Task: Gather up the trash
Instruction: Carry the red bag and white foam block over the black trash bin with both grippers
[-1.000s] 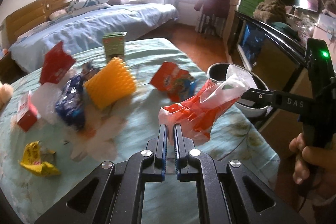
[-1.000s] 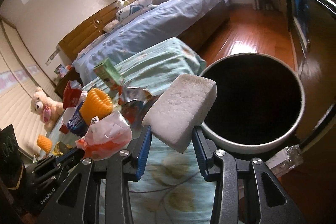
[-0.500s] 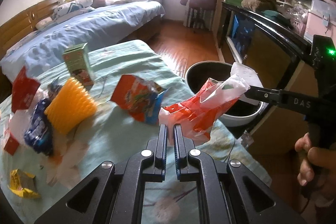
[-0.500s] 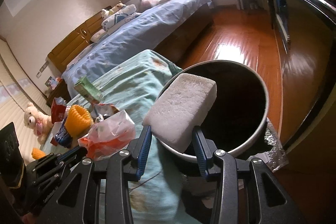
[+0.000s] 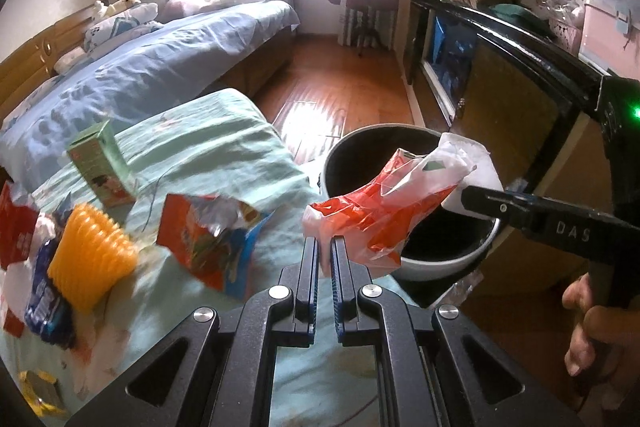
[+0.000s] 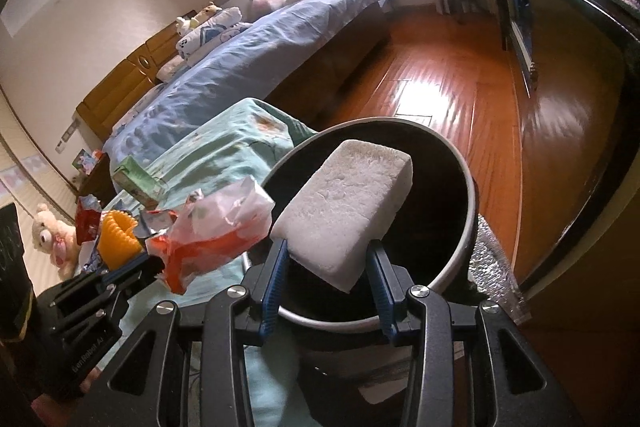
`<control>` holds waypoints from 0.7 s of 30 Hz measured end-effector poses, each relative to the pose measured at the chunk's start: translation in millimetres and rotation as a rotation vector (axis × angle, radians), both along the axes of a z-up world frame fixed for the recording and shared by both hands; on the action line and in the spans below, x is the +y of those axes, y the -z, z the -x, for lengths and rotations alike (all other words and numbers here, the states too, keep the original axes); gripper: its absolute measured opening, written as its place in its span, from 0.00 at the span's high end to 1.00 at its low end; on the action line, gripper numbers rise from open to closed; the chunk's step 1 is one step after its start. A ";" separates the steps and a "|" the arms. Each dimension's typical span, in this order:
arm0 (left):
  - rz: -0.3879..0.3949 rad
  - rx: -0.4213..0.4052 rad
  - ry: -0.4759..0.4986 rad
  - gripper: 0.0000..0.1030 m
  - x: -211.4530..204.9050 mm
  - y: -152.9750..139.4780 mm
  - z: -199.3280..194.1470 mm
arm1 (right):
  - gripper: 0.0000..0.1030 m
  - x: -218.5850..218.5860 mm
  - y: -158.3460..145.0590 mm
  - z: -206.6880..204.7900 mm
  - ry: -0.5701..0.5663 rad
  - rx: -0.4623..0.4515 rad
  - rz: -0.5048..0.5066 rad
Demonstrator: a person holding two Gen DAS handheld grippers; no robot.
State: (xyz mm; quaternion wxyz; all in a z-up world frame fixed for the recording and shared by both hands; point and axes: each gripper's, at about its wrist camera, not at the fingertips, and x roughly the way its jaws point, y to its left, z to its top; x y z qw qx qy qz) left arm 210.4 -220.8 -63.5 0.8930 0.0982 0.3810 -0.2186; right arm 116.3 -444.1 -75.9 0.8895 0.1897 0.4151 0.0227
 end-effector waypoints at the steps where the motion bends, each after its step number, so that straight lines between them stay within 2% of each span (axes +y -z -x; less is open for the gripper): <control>1: -0.003 0.001 0.001 0.95 -2.5 0.4 -1.8 | 0.61 -2.0 1.2 -1.1 0.001 0.001 -0.002; 21: -0.054 0.030 0.027 0.95 -51.4 9.6 -33.7 | 0.60 -26.1 11.0 -19.1 0.023 0.028 -0.002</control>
